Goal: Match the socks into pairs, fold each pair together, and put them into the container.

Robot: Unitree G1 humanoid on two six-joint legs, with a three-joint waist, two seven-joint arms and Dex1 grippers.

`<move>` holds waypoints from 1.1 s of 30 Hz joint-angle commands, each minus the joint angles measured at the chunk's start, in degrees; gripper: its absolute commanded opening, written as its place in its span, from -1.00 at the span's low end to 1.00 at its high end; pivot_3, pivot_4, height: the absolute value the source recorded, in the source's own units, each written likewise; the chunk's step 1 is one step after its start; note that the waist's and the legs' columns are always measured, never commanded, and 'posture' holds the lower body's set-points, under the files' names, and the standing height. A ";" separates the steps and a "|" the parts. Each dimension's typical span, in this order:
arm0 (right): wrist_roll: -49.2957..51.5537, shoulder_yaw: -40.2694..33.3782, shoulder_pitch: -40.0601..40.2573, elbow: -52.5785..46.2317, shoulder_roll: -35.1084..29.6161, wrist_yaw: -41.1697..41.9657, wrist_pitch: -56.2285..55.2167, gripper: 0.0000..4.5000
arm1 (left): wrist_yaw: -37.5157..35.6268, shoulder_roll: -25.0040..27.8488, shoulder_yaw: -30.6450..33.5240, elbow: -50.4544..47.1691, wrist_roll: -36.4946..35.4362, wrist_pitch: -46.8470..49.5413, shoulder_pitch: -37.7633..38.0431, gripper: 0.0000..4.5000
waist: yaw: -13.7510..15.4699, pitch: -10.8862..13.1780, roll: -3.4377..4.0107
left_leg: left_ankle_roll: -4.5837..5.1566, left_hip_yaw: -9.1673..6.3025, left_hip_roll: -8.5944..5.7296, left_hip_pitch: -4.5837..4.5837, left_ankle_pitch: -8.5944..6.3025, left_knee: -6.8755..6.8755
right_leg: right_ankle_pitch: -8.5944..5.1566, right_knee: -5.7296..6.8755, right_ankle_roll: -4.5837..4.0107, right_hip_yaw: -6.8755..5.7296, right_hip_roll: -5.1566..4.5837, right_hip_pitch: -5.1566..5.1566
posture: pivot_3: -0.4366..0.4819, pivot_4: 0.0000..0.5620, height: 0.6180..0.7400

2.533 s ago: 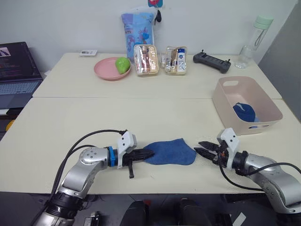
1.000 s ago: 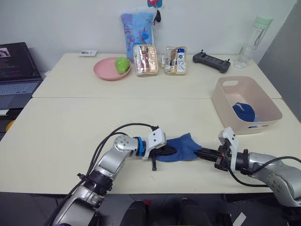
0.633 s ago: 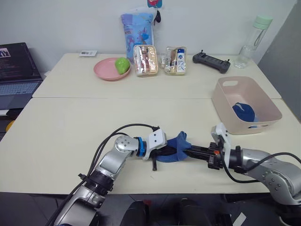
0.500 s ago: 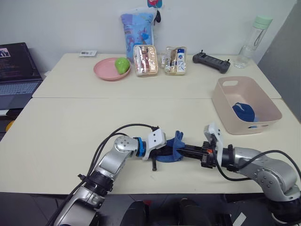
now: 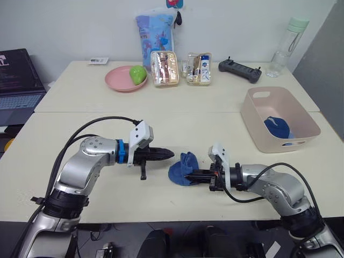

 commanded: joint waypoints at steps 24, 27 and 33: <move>6.77 -9.42 0.82 -4.77 -1.88 -4.23 10.12 0.59 | 1.88 -0.36 -10.32 5.89 11.10 -14.49 8.28 -1.00 | -0.28 -0.02 0.03 | 0.00 0.00 0.01 0.05 0.00 -0.03 | 0.00 0.03 -0.01 0.02 -0.04 0.00 | -0.05 -0.47 1.00; 7.35 -11.03 -0.64 -1.64 -0.80 -6.78 12.43 0.59 | 1.34 1.25 -10.45 5.53 11.64 -16.07 9.41 -1.00 | -0.38 -0.04 0.07 | 0.00 0.02 0.04 0.09 0.00 -0.07 | 0.00 0.06 -0.01 0.04 -0.02 0.00 | -0.05 -0.47 1.00; 9.03 -13.51 -3.84 6.87 5.08 -11.63 18.80 0.59 | 1.60 1.55 -11.24 6.88 13.74 -20.46 10.02 -1.00 | -0.31 -0.05 0.08 | 0.00 0.03 0.03 0.08 0.00 -0.07 | 0.01 0.05 -0.01 0.03 -0.03 0.01 | -0.05 -0.47 1.00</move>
